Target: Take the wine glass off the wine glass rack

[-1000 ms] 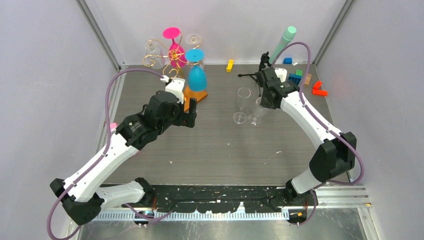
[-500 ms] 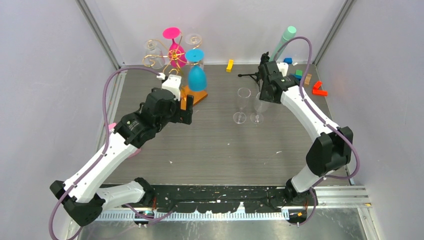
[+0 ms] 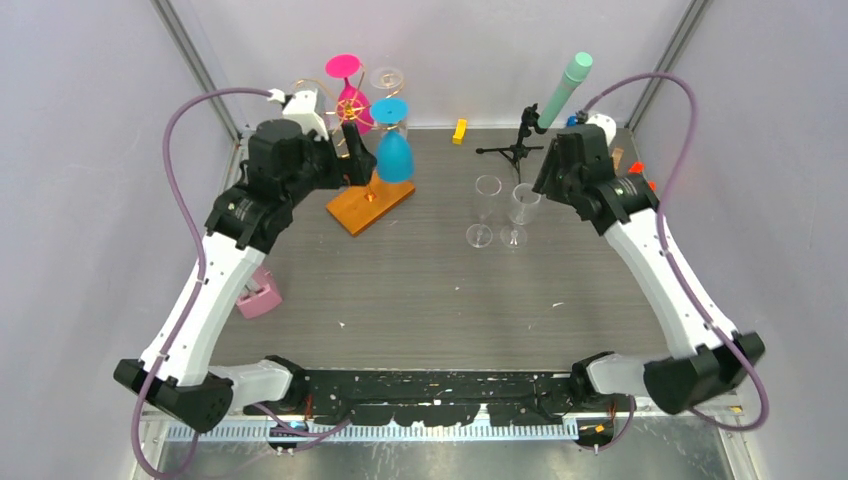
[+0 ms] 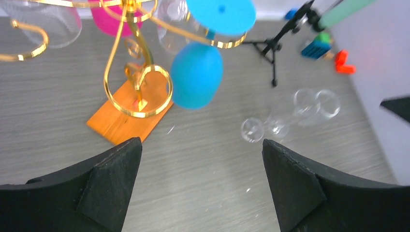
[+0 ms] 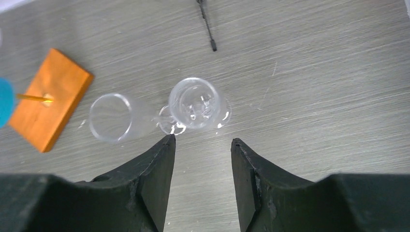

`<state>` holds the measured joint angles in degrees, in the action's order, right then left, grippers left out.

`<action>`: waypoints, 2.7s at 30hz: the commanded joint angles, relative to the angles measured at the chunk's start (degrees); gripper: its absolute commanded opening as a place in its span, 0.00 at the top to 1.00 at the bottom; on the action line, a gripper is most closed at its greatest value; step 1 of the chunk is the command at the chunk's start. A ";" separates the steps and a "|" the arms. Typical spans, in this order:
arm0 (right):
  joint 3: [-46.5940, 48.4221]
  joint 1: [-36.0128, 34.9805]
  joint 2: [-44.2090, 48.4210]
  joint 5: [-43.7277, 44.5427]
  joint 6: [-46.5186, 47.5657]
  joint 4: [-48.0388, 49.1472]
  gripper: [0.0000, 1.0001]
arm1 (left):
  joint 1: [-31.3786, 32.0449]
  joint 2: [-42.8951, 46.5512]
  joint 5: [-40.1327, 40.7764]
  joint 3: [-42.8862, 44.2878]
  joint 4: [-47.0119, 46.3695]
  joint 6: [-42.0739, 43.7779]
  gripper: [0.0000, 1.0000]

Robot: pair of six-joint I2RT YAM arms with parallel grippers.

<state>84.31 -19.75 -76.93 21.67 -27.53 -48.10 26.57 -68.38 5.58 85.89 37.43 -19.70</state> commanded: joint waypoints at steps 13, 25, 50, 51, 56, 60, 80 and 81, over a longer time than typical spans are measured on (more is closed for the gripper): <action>-11.27 0.23 16.84 -13.06 -4.73 2.87 0.49 | -12.50 -18.55 -19.05 24.58 -5.54 -11.53 0.22; -13.70 0.24 18.92 -16.36 -6.84 2.57 0.55 | -12.50 -25.89 -21.38 25.65 -8.60 -16.93 0.33; -17.43 0.24 22.35 -15.10 -6.84 2.72 0.55 | -13.90 -25.74 -22.01 16.20 -18.16 -32.02 0.52; -17.47 0.24 22.39 -15.15 -6.86 2.69 0.55 | -13.87 -25.69 -22.95 15.76 -19.02 -32.89 0.53; -17.60 0.24 22.77 -14.83 -6.77 2.66 0.55 | -14.22 -25.80 -26.70 14.41 -22.90 -37.07 0.60; -17.62 0.24 22.87 -14.99 -6.77 2.70 0.54 | -14.83 -25.78 -29.79 12.64 -26.70 -40.72 0.74; -17.95 0.24 23.66 -15.19 -7.36 2.70 0.55 | -16.68 -21.33 -36.86 5.30 -42.07 -52.08 1.00; -17.95 0.24 23.66 -15.22 -7.43 2.76 0.55 | -16.70 -21.02 -36.86 5.04 -42.10 -52.01 1.00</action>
<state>66.52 -19.75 -54.57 6.39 -34.41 -46.78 10.22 -93.60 -28.38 91.26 1.89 -69.97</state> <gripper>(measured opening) 0.454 0.017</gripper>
